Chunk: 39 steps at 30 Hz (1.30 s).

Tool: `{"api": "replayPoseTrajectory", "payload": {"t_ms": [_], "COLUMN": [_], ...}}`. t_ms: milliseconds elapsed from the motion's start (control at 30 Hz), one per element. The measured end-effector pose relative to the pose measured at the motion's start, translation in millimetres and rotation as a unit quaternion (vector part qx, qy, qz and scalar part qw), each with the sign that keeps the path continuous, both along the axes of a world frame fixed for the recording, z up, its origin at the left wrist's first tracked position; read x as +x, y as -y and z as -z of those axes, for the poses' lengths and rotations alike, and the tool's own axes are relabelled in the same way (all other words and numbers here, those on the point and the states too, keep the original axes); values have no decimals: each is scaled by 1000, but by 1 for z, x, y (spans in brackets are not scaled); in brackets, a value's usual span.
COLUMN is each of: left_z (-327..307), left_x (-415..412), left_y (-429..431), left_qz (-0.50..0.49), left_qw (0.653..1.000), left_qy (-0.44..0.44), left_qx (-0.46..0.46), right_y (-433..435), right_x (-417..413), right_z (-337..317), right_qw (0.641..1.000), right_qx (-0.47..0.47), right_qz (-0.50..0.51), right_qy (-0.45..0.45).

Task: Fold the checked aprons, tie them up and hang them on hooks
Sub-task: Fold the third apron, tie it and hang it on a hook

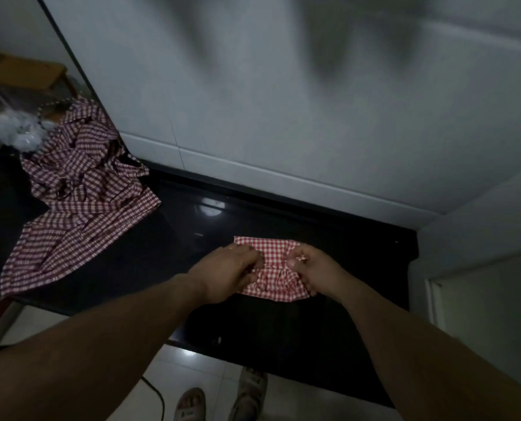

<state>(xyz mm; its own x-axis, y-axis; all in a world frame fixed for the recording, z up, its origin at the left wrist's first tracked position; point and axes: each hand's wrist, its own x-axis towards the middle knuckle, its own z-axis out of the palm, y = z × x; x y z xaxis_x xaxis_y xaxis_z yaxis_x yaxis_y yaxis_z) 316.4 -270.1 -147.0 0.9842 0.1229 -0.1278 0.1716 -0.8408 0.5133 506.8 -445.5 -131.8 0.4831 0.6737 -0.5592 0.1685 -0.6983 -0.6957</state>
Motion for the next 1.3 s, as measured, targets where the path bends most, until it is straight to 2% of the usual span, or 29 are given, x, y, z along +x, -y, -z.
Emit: {"api": "replayPoseTrajectory", "payload": {"t_ms": [67, 133, 167, 200, 300, 500, 533, 600, 667, 700, 733, 833, 900, 967, 1000, 1100, 1200, 1300], "left_z": [-11, -19, -22, -22, -21, -14, -15, -22, -37, -40, -43, -47, -49, -57, -66, -94, -129, -175], "left_x": [5, 6, 4, 3, -2, -10, -11, -10, -9, -8, -5, 0, 0, -1, 0, 6, 18, 30], "left_y": [-1, 0, 2, 3, 9, 10, 9, 8, 5, 3, 3, 5, 3, -1, -2, 0, 7, 20], "left_qz": [15, 29, 29, 24, 16, 5, -13, -93, -189, -221, -239, -290, -336, -374, -377, -363, -305, -259], "left_qw": [1000, 998, 996, 995, 994, 997, 999, 990, 935, 907, 890, 843, 802, 772, 768, 768, 785, 791], "left_qy": [-21, -38, -41, -39, -44, 0, -3, -8, -16, -24, -31, -45, -35, -33, -31, -3, 12, 33], "left_qx": [9, 51, 72, 85, 103, 78, 47, -109, -300, -358, -386, -451, -492, -514, -517, -527, -539, -553], "right_y": [-10, -20, -22, -23, -12, 2, 4, 9, 10, 10, 8, -1, -2, 4, 9, 12, 6, 8], "right_x": [8, 6, 1, -6, -21, -36, -40, -47, -57, -61, -65, -70, -74, -82, -89, -105, -107, -101], "right_z": [-7, -15, -15, -14, -4, 3, 1, -4, -13, -17, -20, -20, -14, -2, -6, -50, -106, -157], "right_qw": [982, 904, 878, 878, 933, 953, 956, 961, 955, 949, 951, 983, 992, 996, 996, 994, 989, 969], "right_qx": [-55, -76, -49, -28, -22, -45, -56, -68, -76, -90, -101, -134, -108, -69, -56, 17, 120, 182], "right_qz": [-113, -232, -254, -253, -185, -104, -100, -102, -99, -90, -69, -22, -32, -20, -4, 18, 82, 143], "right_qy": [138, 350, 403, 404, 308, 281, 270, 246, 271, 289, 284, 125, 49, 48, 65, 107, 35, 92]}}
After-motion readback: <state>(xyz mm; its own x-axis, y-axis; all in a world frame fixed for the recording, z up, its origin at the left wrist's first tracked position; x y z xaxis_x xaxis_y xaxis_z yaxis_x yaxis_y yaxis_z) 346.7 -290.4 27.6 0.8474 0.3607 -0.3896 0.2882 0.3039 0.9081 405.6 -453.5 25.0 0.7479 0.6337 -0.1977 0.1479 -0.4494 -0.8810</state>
